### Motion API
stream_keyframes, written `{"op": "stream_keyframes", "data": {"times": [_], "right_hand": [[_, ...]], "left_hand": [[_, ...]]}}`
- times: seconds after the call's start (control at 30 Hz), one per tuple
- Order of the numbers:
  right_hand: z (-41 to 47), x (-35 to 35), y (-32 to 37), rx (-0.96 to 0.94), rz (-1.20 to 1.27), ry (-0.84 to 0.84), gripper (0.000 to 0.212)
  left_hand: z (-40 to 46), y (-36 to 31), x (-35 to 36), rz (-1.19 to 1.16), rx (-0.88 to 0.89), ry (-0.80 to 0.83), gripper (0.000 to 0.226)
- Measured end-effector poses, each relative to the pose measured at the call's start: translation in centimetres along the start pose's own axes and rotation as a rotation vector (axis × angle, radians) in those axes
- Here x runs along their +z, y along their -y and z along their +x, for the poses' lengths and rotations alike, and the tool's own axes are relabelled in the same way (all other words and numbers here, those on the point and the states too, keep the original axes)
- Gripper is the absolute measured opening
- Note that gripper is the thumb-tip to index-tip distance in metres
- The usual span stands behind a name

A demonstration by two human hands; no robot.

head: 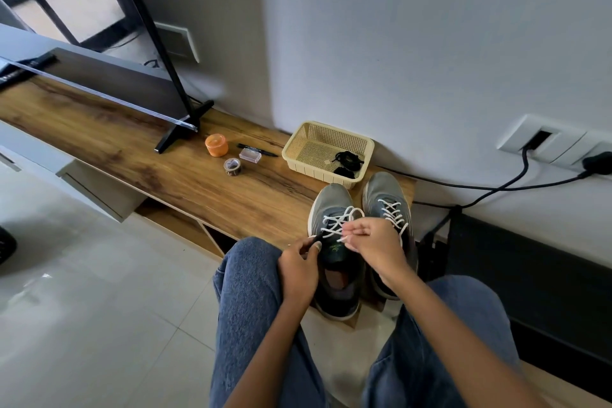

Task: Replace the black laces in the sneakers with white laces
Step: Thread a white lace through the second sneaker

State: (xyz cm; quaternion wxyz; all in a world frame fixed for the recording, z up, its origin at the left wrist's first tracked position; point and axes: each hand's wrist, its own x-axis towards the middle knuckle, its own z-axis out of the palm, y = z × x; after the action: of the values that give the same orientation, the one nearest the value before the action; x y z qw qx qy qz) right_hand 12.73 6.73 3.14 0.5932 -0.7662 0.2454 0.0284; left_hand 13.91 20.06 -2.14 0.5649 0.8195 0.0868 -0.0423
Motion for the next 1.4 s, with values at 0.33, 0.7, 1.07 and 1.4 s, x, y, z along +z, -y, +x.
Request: {"op": "stream_keyframes", "data": {"times": [0.33, 0.7, 1.07, 1.4], "right_hand": [[0.7, 2.9, -1.3, -0.249, -0.321, -0.054, 0.016], [1.2, 4.1, -1.7, -0.328, -0.406, -0.053, 0.031], [1.1, 4.9, -2.1, -0.387, -0.53, -0.167, 0.035], [0.8, 5.5, -3.0, -0.331, -0.429, -0.264, 0.051]], "left_hand": [[0.7, 0.6, 0.0, -0.08, -0.099, 0.054, 0.015], [0.5, 0.6, -0.1, -0.229, -0.192, 0.064, 0.013], [0.1, 0.4, -0.2, -0.253, -0.133, 0.057, 0.014], [0.0, 1.0, -0.2, -0.164, -0.057, 0.107, 0.019]]}}
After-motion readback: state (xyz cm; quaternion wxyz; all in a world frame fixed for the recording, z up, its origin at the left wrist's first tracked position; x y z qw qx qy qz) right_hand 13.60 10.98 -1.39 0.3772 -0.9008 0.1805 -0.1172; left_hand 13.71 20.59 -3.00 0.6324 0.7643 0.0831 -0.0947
